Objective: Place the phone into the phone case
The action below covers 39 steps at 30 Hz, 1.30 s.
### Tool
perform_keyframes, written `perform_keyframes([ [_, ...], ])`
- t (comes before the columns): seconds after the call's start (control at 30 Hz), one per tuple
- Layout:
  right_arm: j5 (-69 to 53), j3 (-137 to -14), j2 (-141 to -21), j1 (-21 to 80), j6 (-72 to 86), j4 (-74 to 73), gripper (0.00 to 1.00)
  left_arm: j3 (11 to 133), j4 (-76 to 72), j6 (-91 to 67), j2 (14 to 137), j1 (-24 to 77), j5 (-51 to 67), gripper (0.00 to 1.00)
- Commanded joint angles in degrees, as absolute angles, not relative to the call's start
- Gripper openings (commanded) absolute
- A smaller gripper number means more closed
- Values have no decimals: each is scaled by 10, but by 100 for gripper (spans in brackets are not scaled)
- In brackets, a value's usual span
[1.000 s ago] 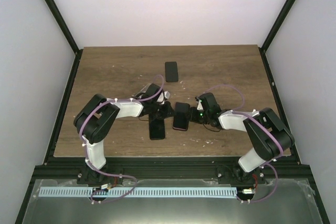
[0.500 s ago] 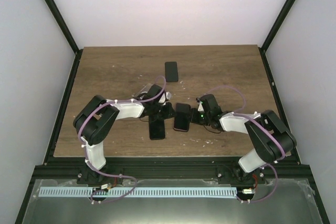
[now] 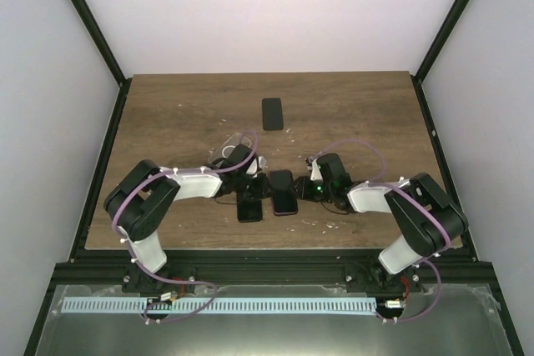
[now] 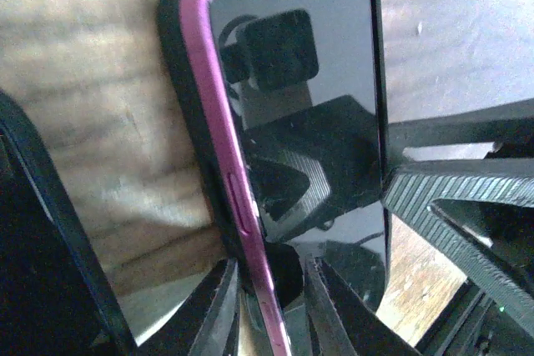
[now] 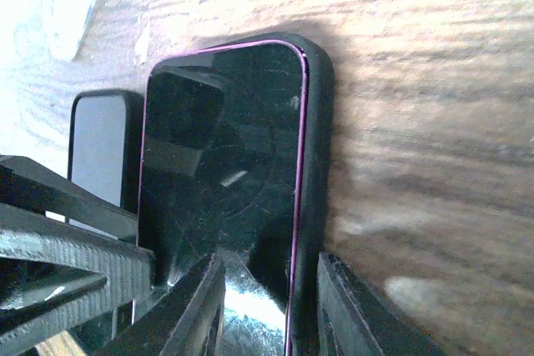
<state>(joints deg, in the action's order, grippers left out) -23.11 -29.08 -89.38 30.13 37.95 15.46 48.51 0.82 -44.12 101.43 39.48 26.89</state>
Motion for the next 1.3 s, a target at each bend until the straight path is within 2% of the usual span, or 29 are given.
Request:
perform_keyframes([
  [0.0,-231,-294,-867,317,361,105,31,479,44,-434,994,408,268,26],
  [0.13,-189,-300,-859,317,364,75,31,501,66,-424,995,399,243,31],
  [0.27,-156,-294,-849,316,377,69,38,519,72,-421,1007,397,230,36],
  [0.33,-160,-291,-850,315,377,82,39,524,61,-418,1013,397,237,36],
  [0.53,-207,-300,-890,315,367,111,33,542,58,-412,1040,397,242,22],
  [0.67,-238,-301,-908,316,373,140,30,545,40,-422,1059,397,252,19],
  [0.8,-243,-305,-913,317,380,149,26,554,21,-430,1073,400,271,11],
  [1.0,-239,-305,-917,318,382,153,25,561,29,-428,1072,410,269,5],
  [1.07,-223,-301,-908,317,389,141,25,562,55,-422,1064,408,256,7],
  [1.2,-194,-286,-864,317,397,109,28,533,70,-417,1022,397,237,26],
  [1.27,-192,-282,-847,316,399,96,30,522,68,-416,1002,396,237,30],
])
